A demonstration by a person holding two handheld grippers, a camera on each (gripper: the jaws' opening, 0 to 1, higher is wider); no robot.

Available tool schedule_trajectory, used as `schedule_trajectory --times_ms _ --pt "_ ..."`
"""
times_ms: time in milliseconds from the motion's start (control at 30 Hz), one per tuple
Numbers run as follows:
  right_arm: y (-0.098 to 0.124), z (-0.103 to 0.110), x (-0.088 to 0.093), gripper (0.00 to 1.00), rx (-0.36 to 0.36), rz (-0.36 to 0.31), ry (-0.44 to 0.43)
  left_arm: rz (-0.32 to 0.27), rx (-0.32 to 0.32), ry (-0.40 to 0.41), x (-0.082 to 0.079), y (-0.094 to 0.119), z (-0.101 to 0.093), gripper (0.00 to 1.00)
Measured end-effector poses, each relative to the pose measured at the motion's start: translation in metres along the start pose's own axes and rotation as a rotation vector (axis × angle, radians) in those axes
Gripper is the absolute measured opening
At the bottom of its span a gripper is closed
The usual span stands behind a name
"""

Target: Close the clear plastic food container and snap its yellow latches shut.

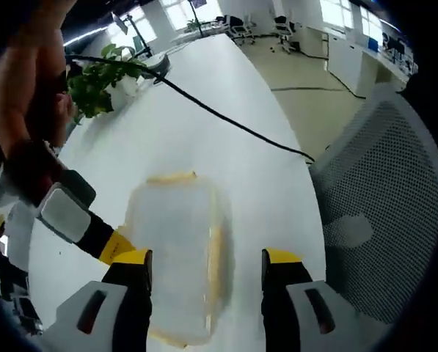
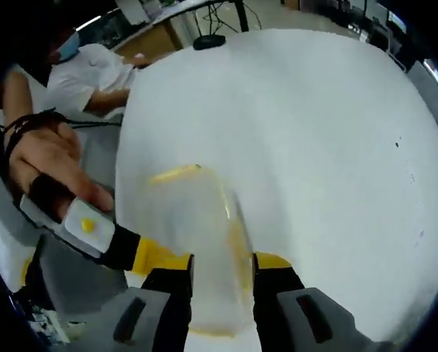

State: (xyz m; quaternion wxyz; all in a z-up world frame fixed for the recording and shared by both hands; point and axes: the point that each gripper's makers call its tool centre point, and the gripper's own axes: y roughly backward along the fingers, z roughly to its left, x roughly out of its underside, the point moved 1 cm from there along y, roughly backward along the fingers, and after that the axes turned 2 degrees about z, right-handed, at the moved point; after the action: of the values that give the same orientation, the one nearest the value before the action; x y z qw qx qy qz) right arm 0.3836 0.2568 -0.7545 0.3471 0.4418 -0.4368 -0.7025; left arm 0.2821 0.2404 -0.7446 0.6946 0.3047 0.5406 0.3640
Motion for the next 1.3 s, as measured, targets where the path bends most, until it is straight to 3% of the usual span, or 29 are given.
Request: schedule_trajectory --times_ms 67,200,433,600,1100,1300 --pt "0.002 0.001 0.002 0.48 -0.004 -0.025 -0.012 -0.019 0.016 0.064 -0.001 0.008 0.0 0.61" --pt "0.01 -0.003 0.011 0.53 0.023 -0.039 0.009 -0.024 0.042 0.129 0.002 0.014 0.004 0.66" --pt "0.022 0.002 0.021 0.61 0.027 -0.056 0.034 -0.003 0.044 0.157 0.016 0.02 0.02 0.75" --pt "0.021 0.017 0.028 0.66 0.022 -0.047 0.08 0.048 0.077 0.076 0.031 0.016 0.016 0.8" --pt "0.013 0.031 0.054 0.8 0.07 0.011 0.202 0.061 0.111 0.09 0.041 0.013 0.027 0.91" --pt "0.004 0.037 0.063 0.91 0.107 0.041 0.263 0.098 0.122 0.074 0.05 0.006 0.029 0.99"
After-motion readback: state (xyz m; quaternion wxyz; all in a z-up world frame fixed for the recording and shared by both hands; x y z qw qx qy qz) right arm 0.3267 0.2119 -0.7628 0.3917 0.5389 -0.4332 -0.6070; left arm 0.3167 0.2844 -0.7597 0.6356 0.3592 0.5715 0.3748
